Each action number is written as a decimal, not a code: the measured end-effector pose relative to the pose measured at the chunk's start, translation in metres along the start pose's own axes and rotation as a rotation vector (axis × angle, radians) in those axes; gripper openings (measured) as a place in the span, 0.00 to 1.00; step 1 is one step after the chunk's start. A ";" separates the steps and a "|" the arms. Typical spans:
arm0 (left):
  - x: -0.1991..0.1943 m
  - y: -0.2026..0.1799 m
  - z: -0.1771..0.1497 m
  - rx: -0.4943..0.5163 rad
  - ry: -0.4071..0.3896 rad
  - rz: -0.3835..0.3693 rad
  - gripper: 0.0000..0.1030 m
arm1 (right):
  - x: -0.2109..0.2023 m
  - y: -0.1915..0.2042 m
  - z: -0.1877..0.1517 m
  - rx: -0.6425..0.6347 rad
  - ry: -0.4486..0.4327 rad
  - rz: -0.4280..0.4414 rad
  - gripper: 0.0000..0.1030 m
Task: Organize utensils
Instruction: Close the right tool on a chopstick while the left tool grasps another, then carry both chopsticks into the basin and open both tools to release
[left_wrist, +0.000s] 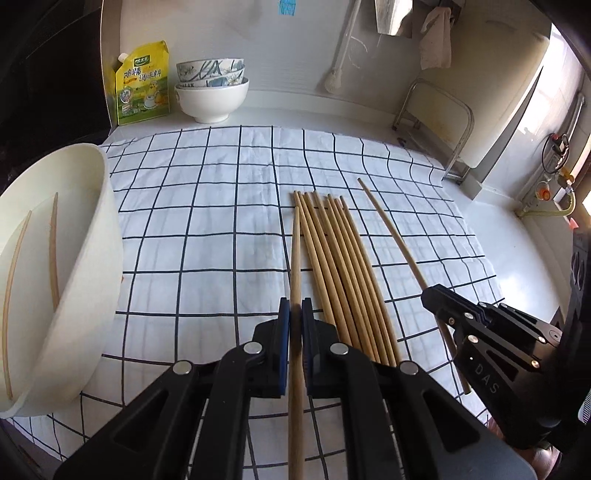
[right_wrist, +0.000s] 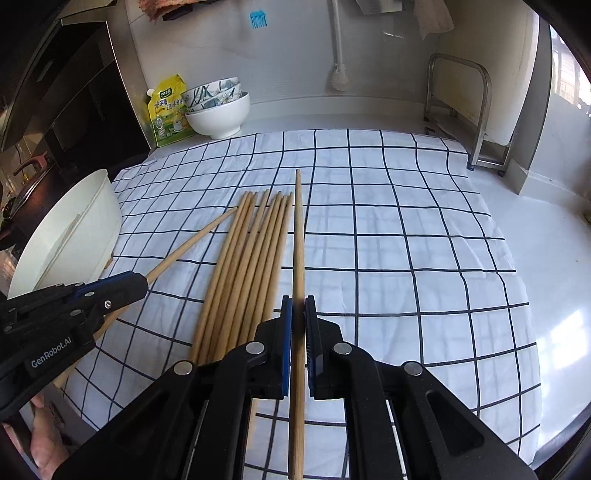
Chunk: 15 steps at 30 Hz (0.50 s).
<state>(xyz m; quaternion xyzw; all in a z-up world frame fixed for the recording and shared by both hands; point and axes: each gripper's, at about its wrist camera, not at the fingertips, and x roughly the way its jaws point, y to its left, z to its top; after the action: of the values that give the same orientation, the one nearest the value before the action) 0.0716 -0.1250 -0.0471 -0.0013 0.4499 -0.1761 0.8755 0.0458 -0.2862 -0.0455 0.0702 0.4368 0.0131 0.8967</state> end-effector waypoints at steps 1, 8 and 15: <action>-0.004 0.002 0.001 -0.002 -0.007 -0.004 0.07 | -0.002 0.003 0.000 -0.002 -0.004 -0.001 0.06; -0.018 0.022 -0.003 -0.033 -0.023 -0.027 0.07 | -0.009 0.018 -0.002 0.000 -0.006 -0.003 0.06; -0.059 0.039 0.006 -0.058 -0.111 -0.056 0.07 | -0.029 0.043 0.014 -0.025 -0.054 0.023 0.07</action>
<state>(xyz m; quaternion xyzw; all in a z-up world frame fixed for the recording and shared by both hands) 0.0567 -0.0710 -0.0037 -0.0489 0.4056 -0.1871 0.8934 0.0405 -0.2481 -0.0084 0.0644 0.4113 0.0269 0.9088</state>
